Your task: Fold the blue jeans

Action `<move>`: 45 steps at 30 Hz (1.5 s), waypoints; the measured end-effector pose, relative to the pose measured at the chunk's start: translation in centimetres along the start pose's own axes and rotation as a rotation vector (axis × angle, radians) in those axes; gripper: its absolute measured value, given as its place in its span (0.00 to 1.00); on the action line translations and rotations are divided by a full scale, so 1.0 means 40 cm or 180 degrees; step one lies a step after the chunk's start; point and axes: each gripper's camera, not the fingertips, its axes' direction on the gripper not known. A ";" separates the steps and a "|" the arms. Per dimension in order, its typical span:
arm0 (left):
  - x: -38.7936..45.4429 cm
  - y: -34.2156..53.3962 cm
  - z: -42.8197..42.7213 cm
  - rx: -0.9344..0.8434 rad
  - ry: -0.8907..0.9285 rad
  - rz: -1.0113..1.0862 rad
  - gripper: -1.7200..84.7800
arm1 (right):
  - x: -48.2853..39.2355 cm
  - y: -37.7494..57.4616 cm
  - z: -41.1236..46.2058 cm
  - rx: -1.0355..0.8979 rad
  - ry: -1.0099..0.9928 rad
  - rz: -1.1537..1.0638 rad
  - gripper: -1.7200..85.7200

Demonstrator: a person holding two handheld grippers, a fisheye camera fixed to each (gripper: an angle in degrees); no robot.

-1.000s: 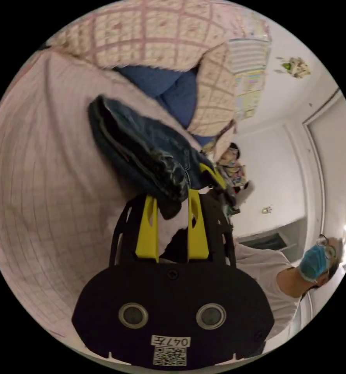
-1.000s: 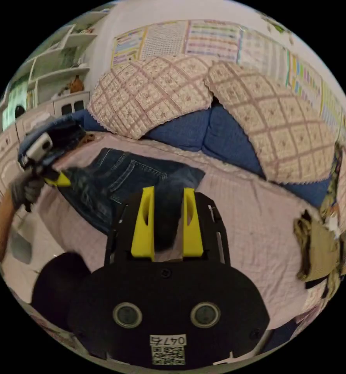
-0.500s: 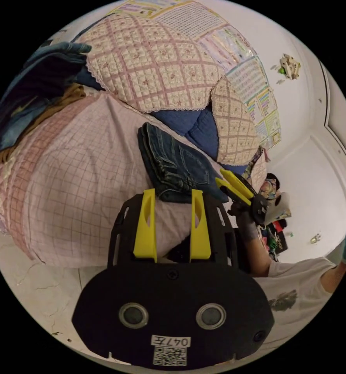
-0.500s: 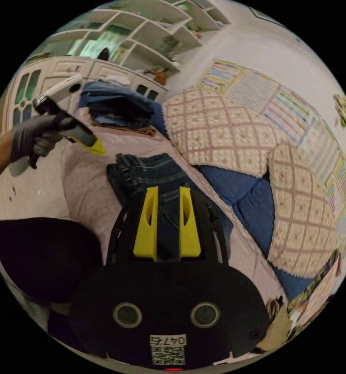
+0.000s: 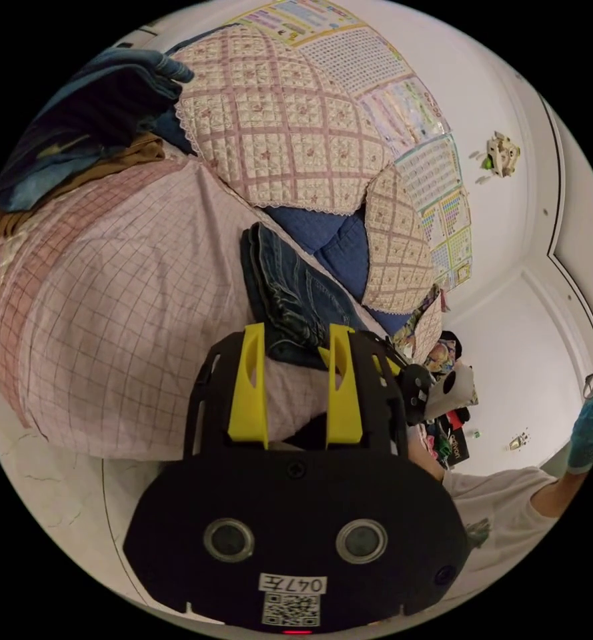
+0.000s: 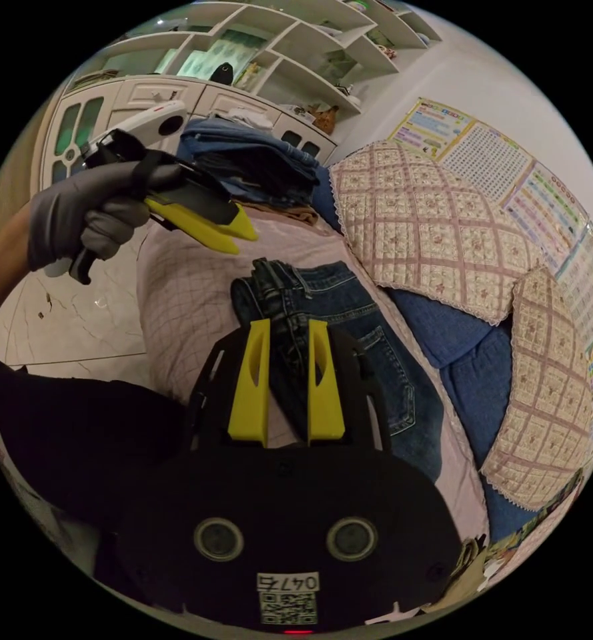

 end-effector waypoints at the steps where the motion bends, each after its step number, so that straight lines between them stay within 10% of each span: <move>1: -0.005 -0.003 -0.003 0.0012 -0.0006 -0.0019 0.18 | -0.006 0.001 -0.002 -0.0010 -0.0003 0.0018 0.07; 23: -0.139 -0.003 -0.071 0.0045 0.0063 -0.0211 0.04 | -0.119 -0.035 -0.047 0.0298 0.0111 0.0138 0.09; 45: -0.339 0.141 -0.209 -0.0037 0.0121 -0.0503 0.15 | -0.130 -0.066 -0.051 0.0262 0.0091 -0.0001 0.04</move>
